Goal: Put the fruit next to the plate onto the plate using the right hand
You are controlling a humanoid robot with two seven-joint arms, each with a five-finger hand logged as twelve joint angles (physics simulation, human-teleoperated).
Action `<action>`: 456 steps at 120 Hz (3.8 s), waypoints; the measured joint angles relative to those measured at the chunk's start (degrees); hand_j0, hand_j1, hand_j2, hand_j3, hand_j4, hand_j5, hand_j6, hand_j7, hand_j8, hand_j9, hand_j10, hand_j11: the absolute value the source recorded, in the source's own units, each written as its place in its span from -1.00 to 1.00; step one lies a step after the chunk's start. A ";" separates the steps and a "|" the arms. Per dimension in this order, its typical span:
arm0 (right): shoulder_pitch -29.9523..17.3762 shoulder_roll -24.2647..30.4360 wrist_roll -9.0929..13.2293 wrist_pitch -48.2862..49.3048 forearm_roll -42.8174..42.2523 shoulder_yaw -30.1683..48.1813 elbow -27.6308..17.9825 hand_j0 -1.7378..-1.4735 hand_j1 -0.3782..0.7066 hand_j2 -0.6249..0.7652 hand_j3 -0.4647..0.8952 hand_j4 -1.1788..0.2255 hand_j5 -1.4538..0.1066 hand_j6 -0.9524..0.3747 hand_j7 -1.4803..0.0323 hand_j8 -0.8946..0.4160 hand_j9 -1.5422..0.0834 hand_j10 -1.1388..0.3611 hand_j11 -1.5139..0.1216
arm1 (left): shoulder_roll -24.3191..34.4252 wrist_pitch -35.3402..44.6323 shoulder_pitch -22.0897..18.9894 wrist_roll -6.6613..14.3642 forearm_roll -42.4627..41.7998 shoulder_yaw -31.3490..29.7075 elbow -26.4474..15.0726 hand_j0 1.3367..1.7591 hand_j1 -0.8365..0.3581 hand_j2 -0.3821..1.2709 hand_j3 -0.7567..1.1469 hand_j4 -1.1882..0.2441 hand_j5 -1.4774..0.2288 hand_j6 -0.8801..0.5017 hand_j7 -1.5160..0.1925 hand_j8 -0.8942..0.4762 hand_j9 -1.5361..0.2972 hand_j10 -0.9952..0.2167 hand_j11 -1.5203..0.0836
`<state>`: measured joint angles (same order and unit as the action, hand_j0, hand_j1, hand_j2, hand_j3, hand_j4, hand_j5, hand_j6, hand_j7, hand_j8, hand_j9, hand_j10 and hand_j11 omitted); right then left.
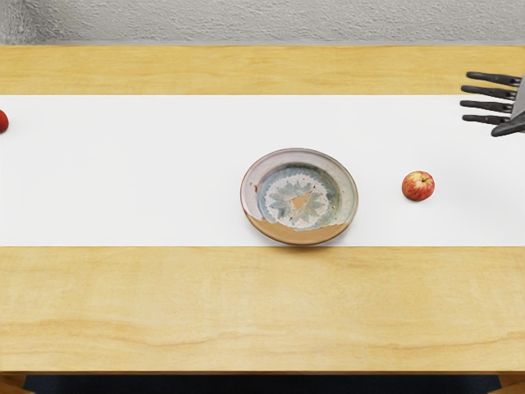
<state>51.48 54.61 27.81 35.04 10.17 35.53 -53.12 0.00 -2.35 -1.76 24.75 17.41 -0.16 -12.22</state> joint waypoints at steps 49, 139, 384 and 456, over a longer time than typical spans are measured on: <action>1.40 6.32 1.29 -5.08 -25.93 -2.77 -27.90 -0.40 -0.89 -0.11 -0.32 0.64 0.82 0.40 0.91 0.33 0.86 0.48 0.81 | 0.00 0.00 0.00 0.02 0.00 0.00 0.00 0.52 0.98 -0.54 -0.21 0.66 0.73 0.27 0.77 0.30 0.68 0.64 0.90; 2.13 -16.28 7.19 -58.76 -64.97 -21.73 -28.44 -0.40 -0.88 -0.11 -0.32 0.63 0.81 0.38 0.91 0.31 0.85 0.47 0.80 | 0.00 0.14 1.27 -0.18 0.00 0.17 0.00 0.52 0.98 -0.54 -0.21 0.66 0.73 0.27 0.77 0.30 0.68 0.64 0.90; -1.01 -19.09 7.09 -64.28 -65.69 -15.09 -36.59 -0.37 0.25 0.38 -0.31 -0.29 -0.57 -0.09 -0.40 -0.14 -0.44 -0.36 -0.50 | 0.00 0.25 1.32 -0.23 0.00 0.08 0.01 0.52 0.98 -0.54 -0.21 0.66 0.73 0.27 0.77 0.31 0.68 0.64 0.90; -3.59 -27.44 7.18 -64.36 -65.77 -14.56 -37.74 -0.40 0.17 0.41 -0.32 -0.30 -0.52 -0.04 -0.33 -0.08 -0.40 -0.41 -0.46 | 0.00 0.25 1.50 -0.23 -0.01 0.08 0.04 0.52 0.98 -0.54 -0.21 0.66 0.73 0.27 0.77 0.31 0.68 0.64 0.90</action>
<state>47.89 27.18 34.98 -29.32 -55.60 20.96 -90.87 0.00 -2.11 -0.26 24.52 17.41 -0.08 -12.18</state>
